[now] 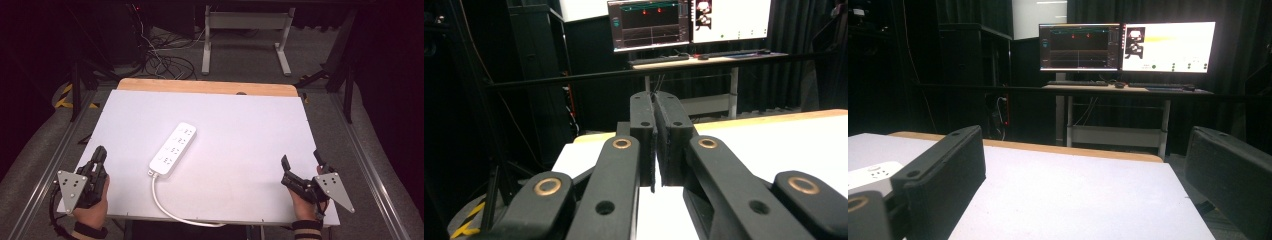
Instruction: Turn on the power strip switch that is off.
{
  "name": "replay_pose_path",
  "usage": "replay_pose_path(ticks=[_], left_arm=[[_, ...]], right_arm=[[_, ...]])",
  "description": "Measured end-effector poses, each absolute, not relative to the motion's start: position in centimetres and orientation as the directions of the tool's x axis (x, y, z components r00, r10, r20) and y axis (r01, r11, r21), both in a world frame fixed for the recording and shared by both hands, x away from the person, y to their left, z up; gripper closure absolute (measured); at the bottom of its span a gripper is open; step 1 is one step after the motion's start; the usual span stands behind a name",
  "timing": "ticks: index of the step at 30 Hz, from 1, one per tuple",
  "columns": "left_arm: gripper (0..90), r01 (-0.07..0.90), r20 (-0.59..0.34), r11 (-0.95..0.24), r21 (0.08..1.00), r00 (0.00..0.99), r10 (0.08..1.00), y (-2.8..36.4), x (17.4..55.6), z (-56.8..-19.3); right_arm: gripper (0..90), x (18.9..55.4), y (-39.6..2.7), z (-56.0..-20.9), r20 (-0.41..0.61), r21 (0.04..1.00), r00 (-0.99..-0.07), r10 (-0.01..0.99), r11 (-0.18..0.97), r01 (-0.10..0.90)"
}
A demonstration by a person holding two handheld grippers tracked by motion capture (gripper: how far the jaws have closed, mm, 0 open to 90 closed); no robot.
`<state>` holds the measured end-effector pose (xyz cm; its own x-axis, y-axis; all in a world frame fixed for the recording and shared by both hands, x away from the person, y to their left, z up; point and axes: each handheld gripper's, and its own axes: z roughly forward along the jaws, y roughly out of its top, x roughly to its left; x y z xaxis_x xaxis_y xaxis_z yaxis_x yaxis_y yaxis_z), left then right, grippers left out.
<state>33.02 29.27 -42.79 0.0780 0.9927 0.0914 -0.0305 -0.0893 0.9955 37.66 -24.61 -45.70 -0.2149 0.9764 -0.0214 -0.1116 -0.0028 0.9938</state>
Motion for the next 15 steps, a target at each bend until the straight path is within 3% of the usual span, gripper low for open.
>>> replay_pose_path(ticks=[2,3,6,8,9,10,15], left_arm=[[84.0,-0.032,0.091,-0.089,0.996,0.077,0.993,29.3,33.1,-42.8],[76.9,-0.032,0.089,-0.086,0.996,0.082,0.993,29.3,33.1,-42.8],[28.8,-0.071,0.09,-0.084,0.994,0.08,0.993,29.2,33.5,-43.2],[12.3,-0.087,0.074,-0.066,0.994,0.092,0.993,29.3,33.8,-43.5],[12.3,-0.082,0.069,-0.061,0.995,0.097,0.993,29.3,34.0,-43.5],[4.6,-0.078,0.059,-0.051,0.996,0.096,0.994,29.3,34.1,-43.5],[3.5,-0.067,0.053,-0.046,0.997,0.097,0.994,29.4,34.3,-43.6]], right_arm=[[3.6,37.7,-24.6,-45.7,-0.022,0.994,-0.216,0.976,-0.002,-0.112],[3.6,37.7,-24.5,-45.7,-0.022,0.994,-0.217,0.976,-0.002,-0.111],[3.6,37.7,-24.5,-45.7,-0.025,0.994,-0.218,0.976,0.0,-0.111],[3.6,37.7,-24.6,-45.7,-0.023,0.994,-0.216,0.976,-0.001,-0.11],[3.6,37.7,-24.6,-45.7,-0.023,0.994,-0.216,0.976,-0.001,-0.11],[3.6,37.7,-24.6,-45.7,-0.024,0.994,-0.214,0.976,0.0,-0.112],[3.6,37.6,-24.6,-45.7,-0.022,0.994,-0.215,0.976,-0.002,-0.111]])
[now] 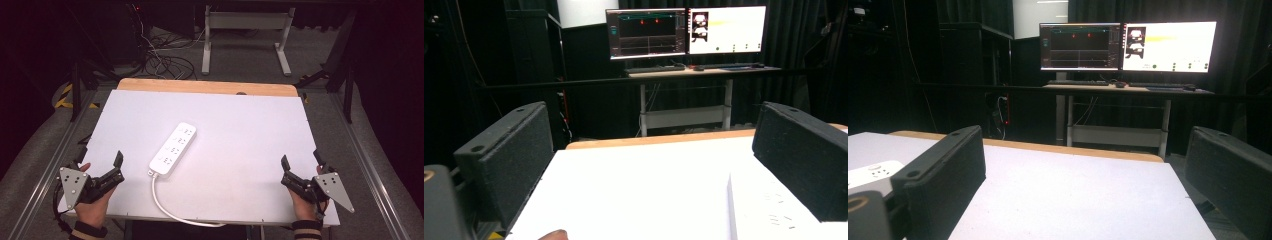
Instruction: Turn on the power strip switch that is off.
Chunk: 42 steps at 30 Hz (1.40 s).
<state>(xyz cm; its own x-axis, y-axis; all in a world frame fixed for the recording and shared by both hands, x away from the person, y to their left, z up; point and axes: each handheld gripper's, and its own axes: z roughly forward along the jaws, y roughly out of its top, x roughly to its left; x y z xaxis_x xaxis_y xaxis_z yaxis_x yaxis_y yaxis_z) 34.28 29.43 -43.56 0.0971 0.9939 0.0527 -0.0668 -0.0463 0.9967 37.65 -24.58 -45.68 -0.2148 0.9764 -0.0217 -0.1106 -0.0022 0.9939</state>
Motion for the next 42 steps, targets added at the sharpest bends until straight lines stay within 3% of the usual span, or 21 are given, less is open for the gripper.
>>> replay_pose_path(ticks=[42], left_arm=[[1.5,-0.072,0.053,-0.049,0.996,0.062,0.997,29.64,34.59,-44.07]], right_arm=[[3.5,37.52,-24.57,-45.67,-0.031,0.994,-0.212,0.977,0.007,-0.113]])
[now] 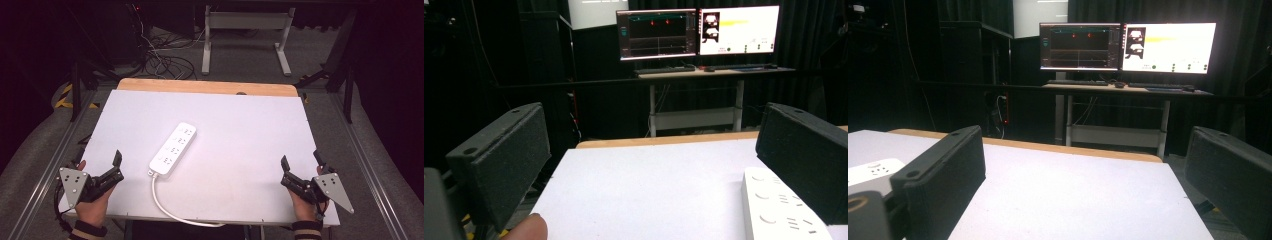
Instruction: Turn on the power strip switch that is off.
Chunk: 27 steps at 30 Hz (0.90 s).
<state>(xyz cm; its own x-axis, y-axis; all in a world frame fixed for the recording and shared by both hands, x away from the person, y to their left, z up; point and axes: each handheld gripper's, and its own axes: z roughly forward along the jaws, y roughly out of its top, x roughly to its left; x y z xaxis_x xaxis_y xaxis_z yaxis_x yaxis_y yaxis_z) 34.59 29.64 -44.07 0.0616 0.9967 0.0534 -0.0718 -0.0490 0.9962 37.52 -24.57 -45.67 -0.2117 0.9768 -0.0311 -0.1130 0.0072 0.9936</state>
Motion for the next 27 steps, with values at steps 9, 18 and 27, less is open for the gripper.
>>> replay_pose_path(ticks=[9,18,27], left_arm=[[1.6,-0.06,0.05,-0.046,0.997,0.062,0.997,29.75,34.56,-44.19],[1.7,-0.051,0.046,-0.043,0.998,0.064,0.997,29.77,34.64,-44.21],[1.9,-0.044,0.05,-0.047,0.998,0.064,0.997,29.72,34.78,-44.3]], right_arm=[[3.5,37.61,-24.33,-45.64,-0.032,0.994,-0.219,0.975,0.007,-0.111],[3.5,37.6,-24.31,-45.61,-0.032,0.994,-0.219,0.975,0.008,-0.113],[3.5,37.54,-24.41,-45.62,-0.033,0.994,-0.217,0.976,0.008,-0.112]])
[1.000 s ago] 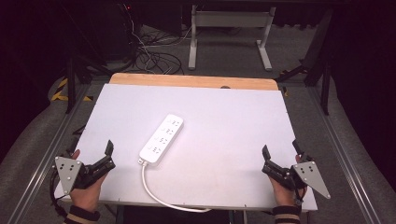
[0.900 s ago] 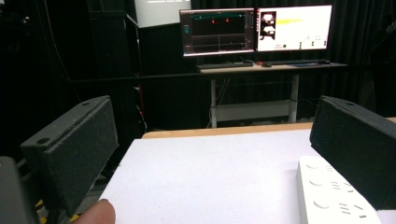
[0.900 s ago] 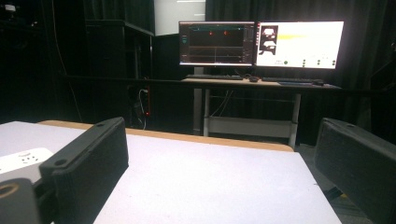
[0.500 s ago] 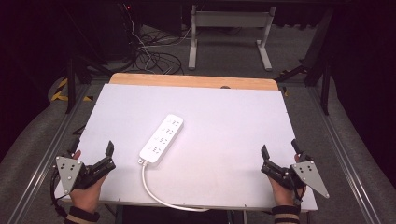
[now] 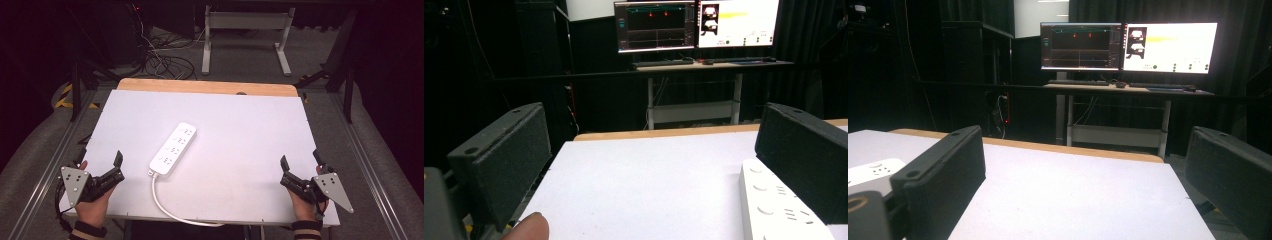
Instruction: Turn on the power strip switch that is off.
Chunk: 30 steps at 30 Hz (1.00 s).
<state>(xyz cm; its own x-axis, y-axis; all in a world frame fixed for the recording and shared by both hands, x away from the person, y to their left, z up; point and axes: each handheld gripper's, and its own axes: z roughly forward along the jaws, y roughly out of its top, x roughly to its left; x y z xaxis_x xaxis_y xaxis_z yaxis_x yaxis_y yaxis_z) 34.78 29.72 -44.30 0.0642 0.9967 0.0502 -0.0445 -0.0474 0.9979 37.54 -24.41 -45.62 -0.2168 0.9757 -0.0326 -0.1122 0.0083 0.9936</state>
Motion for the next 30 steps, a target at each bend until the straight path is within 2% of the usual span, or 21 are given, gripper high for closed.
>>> replay_pose_path(ticks=[30], left_arm=[[3.1,-0.026,0.01,-0.008,1.0,0.078,0.997,29.85,34.96,-44.43]], right_arm=[[3.5,37.51,-24.39,-45.62,-0.032,0.994,-0.216,0.976,0.008,-0.111]])
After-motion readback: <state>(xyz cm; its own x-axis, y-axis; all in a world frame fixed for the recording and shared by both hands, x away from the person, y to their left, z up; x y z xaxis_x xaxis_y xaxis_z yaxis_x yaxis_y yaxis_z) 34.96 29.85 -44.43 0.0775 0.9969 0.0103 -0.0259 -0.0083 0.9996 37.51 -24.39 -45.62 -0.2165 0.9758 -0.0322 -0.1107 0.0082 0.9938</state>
